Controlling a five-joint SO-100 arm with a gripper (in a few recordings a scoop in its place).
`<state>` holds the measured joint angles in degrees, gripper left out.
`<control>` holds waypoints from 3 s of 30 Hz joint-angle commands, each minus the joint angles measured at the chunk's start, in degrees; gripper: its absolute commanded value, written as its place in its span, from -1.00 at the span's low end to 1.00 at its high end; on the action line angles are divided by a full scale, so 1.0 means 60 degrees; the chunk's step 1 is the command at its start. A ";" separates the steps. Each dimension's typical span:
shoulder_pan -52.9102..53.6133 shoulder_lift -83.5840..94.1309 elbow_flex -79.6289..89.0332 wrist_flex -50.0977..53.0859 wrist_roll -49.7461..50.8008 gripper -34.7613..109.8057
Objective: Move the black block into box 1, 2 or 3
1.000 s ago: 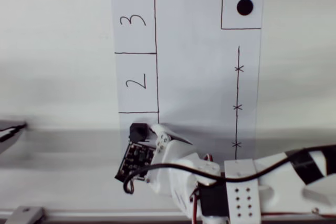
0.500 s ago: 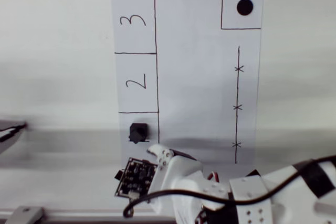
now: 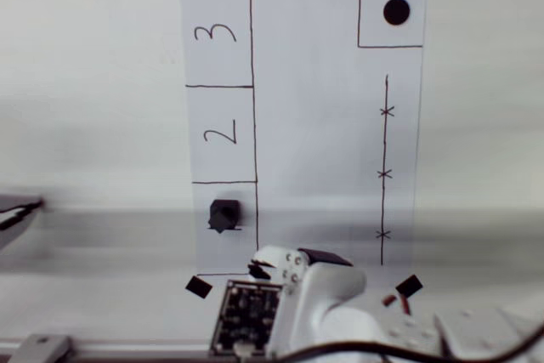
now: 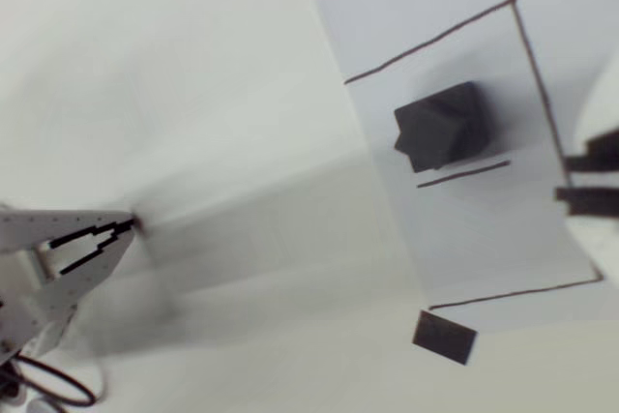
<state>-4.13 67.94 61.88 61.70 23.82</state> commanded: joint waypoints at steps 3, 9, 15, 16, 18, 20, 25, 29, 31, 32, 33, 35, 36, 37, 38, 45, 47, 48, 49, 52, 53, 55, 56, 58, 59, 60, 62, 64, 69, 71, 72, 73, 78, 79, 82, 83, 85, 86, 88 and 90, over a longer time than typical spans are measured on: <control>0.0044 0.3896 0.3457 -0.0439 -0.0337 -0.52; 0.0308 0.6797 0.6782 -0.1084 -0.0923 -0.52; 0.0630 0.9141 0.9814 -0.1948 -0.1538 -0.52; 0.0659 0.9434 1.0195 -0.2095 -0.1611 -0.52; 0.0747 1.0137 1.1060 -0.2388 -0.1729 -0.52; 0.0806 1.0854 1.1909 -0.2563 -0.1904 -0.52; 0.1040 1.2407 1.3813 -0.3193 -0.2241 -0.52; 0.1333 1.3359 1.5073 -0.3809 -0.2461 -0.52; 0.1479 1.3784 1.5645 -0.4102 -0.2563 -0.52; 0.1553 1.4019 1.5923 -0.4219 -0.2607 -0.52; 0.1626 1.4282 1.6230 -0.4351 -0.2637 -0.52; 0.1772 1.4766 1.6699 -0.4512 -0.2651 -0.52; 0.1831 1.4971 1.6890 -0.4570 -0.2637 -0.52; 0.1860 1.5190 1.7080 -0.4614 -0.2607 -0.52; 0.1875 1.5396 1.7271 -0.4658 -0.2578 -0.52; 0.1611 1.7109 1.8794 -0.4819 -0.2520 -0.52; 0.1465 1.7432 1.9131 -0.4907 -0.2476 -0.52; 0.1406 1.7578 1.9277 -0.4951 -0.2476 -0.52; 0.1348 1.7725 1.9351 -0.4849 -0.2461 -0.52; 0.1260 1.7813 1.9351 -0.4834 -0.2285 -0.52; 0.1216 1.7842 1.9351 -0.4775 -0.2256 -0.52; 0.1143 1.7974 1.9351 -0.4512 -0.2256 -0.52; 0.1128 1.8076 1.9351 -0.4321 -0.2285 -0.52; 0.1055 1.8369 1.9351 -0.3677 -0.2446 -0.52; 0.1040 1.8589 1.9351 -0.3252 -0.2520 -0.52; 0.1025 1.8809 1.9351 -0.2842 -0.2607 -0.52; 0.0952 1.9512 1.9351 -0.1611 -0.2871 -0.52; 0.0923 1.9541 1.9351 -0.1069 -0.3032 -0.52; 0.0908 1.9541 1.9351 0.0073 -0.3384 -0.52; 0.0908 1.9541 1.9351 0.0454 -0.3530 -0.52; 0.0923 1.9541 1.9351 0.0630 -0.3574 -0.52; 0.0938 1.9541 1.9351 0.0762 -0.3618 -0.52; 0.1040 1.9541 1.9351 0.1875 -0.4204 -0.52; 0.1040 1.9541 1.9351 0.2139 -0.4351 -0.52; 0.1040 1.9541 1.9351 0.2534 -0.4409 -0.52; 0.1040 1.9541 1.9351 0.2534 -0.4395 -0.52; 0.1040 1.9541 1.9351 0.2534 -0.4277 -0.52; 0.1040 1.9541 1.9351 0.2534 -0.4263 -0.52; 0.1040 1.9541 1.9351 0.2534 -0.4204 -0.52; 0.0952 1.9541 1.9351 0.2534 -0.4233 -0.52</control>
<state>1.58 185.10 177.36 75.59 -1.49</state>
